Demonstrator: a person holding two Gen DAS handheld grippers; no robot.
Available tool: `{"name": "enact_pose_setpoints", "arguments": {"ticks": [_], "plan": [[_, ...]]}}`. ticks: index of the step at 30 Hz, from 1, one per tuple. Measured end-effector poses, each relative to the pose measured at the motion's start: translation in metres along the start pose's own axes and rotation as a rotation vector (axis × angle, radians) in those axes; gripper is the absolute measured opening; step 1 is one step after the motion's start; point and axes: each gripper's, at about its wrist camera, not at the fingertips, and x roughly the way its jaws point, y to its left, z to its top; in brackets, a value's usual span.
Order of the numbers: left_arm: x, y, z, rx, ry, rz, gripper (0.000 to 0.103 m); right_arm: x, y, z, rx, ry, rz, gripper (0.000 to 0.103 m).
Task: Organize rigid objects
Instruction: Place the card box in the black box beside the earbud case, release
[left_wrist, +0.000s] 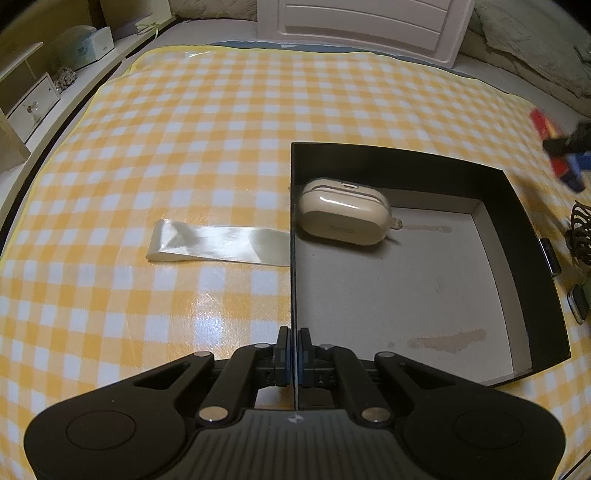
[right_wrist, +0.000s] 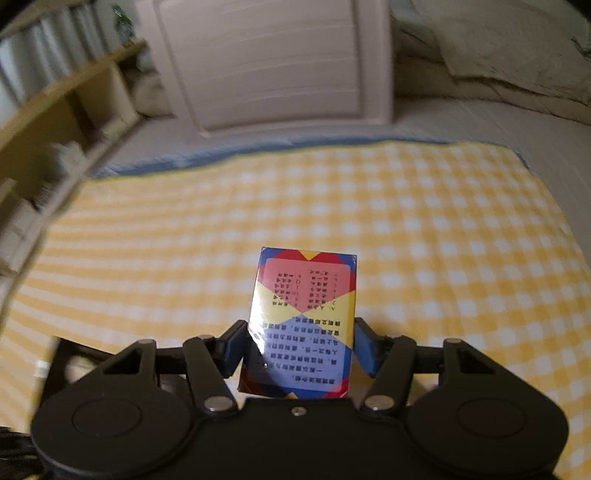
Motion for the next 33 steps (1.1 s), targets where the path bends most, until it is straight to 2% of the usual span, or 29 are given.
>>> {"name": "enact_pose_setpoints", "arguments": {"ticks": [3,5,9,11,14,18,21,23,24,25,26,28,29,30,33], "plan": [[0.000,-0.001,0.001,-0.007,0.001,0.002,0.003,-0.013,0.024,-0.004,-0.018,0.010,0.083,0.061],[0.000,-0.001,0.001,-0.006,0.001,0.002,0.003,-0.015,0.046,-0.009,-0.044,0.049,0.150,0.062],[-0.001,-0.001,0.001,-0.012,0.005,-0.003,0.003,-0.010,0.094,-0.032,-0.099,0.209,0.310,0.062],[-0.002,0.001,0.001,-0.019,0.006,-0.005,0.004,0.001,0.115,-0.044,-0.118,0.292,0.341,0.062],[-0.003,0.001,0.001,-0.022,0.005,-0.007,0.004,0.021,0.144,-0.066,-0.172,0.377,0.315,0.062],[-0.003,0.002,0.001,-0.022,0.007,-0.014,0.004,0.049,0.159,-0.082,-0.186,0.445,0.250,0.062],[-0.004,0.002,0.000,-0.017,0.006,-0.023,0.005,0.067,0.167,-0.081,-0.184,0.440,0.208,0.062],[-0.004,0.002,-0.001,-0.017,0.008,-0.028,0.005,0.077,0.167,-0.079,-0.105,0.436,0.202,0.064],[-0.004,0.002,-0.001,-0.020,0.007,-0.027,0.005,0.083,0.165,-0.077,-0.052,0.446,0.202,0.065],[-0.004,0.002,-0.002,-0.022,0.009,-0.029,0.006,0.087,0.163,-0.079,-0.026,0.450,0.216,0.075],[-0.004,0.002,-0.002,-0.024,0.010,-0.032,0.006,0.085,0.160,-0.077,-0.018,0.457,0.235,0.079],[-0.004,0.002,-0.002,-0.026,0.011,-0.036,0.006,0.081,0.154,-0.072,-0.016,0.454,0.259,0.080],[-0.005,0.003,-0.003,-0.026,0.010,-0.037,0.006,0.079,0.151,-0.070,-0.025,0.455,0.269,0.078],[-0.005,0.003,-0.003,-0.026,0.010,-0.039,0.006,0.078,0.149,-0.070,-0.041,0.465,0.274,0.071],[-0.006,0.005,-0.003,-0.030,0.010,-0.040,0.007,0.078,0.139,-0.071,-0.051,0.521,0.265,0.045]]}}
